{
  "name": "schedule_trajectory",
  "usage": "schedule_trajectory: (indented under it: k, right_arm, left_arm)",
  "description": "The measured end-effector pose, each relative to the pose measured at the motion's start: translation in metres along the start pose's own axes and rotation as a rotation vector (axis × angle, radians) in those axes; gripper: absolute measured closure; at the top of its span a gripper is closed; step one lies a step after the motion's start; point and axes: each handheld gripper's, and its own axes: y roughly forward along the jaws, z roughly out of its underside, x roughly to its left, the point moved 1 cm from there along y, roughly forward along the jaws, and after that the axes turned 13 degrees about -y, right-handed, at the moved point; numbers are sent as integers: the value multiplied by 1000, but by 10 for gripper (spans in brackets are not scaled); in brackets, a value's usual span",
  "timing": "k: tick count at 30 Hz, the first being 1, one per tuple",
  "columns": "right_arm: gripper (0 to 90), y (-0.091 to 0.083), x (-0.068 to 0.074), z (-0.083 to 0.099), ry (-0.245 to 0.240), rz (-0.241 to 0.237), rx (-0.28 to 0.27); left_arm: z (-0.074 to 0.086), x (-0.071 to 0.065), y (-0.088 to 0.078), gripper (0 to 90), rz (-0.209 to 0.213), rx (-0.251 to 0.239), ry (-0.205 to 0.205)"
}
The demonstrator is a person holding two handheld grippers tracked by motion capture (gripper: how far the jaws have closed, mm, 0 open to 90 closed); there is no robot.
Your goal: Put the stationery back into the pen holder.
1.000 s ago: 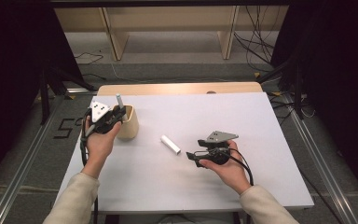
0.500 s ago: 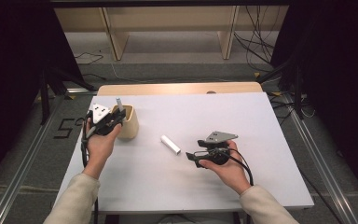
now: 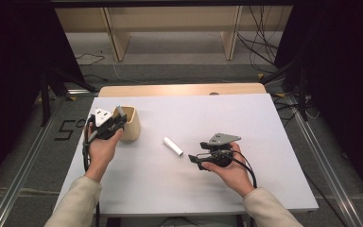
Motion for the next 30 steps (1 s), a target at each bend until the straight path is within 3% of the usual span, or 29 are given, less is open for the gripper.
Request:
schedule_trajectory:
  k: [6,13,17,25,30]
  right_arm:
    - [301,0,0,0,1,-1,0]
    - [301,0,0,0,3,-1,-1]
    - [301,0,0,0,4,0,-1]
    - [296,1,1,0,3,6,-3]
    - [298,6,4,1,-12,13,6]
  left_arm:
    - [-2,-1,-9,699,3,-22,5]
    - [-11,-2,-26,618,-8,-81,-4]
    - [-16,-8,-36,588,9,-107,6]
    - [-11,-22,-49,547,66,-95,35]
    - [0,-23,-57,523,105,-65,25]
